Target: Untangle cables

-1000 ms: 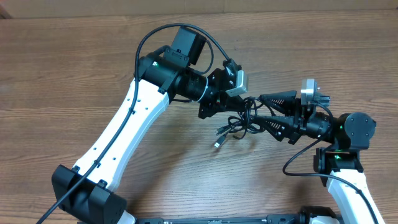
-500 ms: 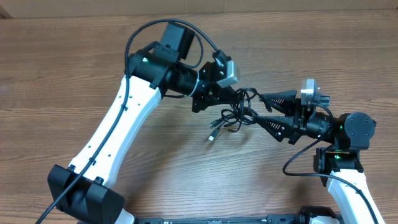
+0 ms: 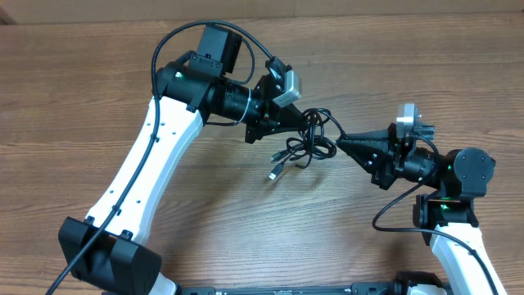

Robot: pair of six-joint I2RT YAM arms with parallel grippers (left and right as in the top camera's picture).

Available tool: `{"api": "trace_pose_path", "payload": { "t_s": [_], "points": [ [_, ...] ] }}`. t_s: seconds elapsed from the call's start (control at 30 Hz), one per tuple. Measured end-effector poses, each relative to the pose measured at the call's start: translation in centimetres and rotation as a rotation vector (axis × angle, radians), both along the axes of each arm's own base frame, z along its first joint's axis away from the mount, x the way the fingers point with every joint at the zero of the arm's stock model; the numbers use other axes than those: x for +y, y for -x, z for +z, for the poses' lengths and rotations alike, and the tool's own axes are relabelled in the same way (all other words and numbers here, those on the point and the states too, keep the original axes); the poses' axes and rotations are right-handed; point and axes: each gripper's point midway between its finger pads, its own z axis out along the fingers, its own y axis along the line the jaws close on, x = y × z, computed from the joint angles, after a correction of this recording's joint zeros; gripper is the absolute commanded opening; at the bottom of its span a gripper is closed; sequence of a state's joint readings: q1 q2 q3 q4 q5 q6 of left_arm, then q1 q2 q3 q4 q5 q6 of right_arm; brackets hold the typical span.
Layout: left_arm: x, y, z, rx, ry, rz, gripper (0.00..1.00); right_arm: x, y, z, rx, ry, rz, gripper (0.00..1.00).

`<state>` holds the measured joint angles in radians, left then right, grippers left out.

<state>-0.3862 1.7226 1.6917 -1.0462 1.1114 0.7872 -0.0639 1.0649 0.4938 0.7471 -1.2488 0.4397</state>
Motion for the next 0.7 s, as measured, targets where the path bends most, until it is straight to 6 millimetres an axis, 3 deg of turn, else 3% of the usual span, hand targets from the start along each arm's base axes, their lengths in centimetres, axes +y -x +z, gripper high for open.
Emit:
{"api": "trace_pose_path", "payload": {
  "t_s": [0.37, 0.7],
  "points": [
    [-0.5, -0.2, -0.6, -0.037, -0.040, 0.005, 0.04, 0.0, 0.0, 0.0, 0.001, 0.000, 0.000, 0.04],
    [-1.9, -2.5, -1.3, -0.182, -0.116, 0.080, 0.04, 0.0, -0.1, -0.2, 0.017, -0.002, -0.001, 0.04]
  ]
}}
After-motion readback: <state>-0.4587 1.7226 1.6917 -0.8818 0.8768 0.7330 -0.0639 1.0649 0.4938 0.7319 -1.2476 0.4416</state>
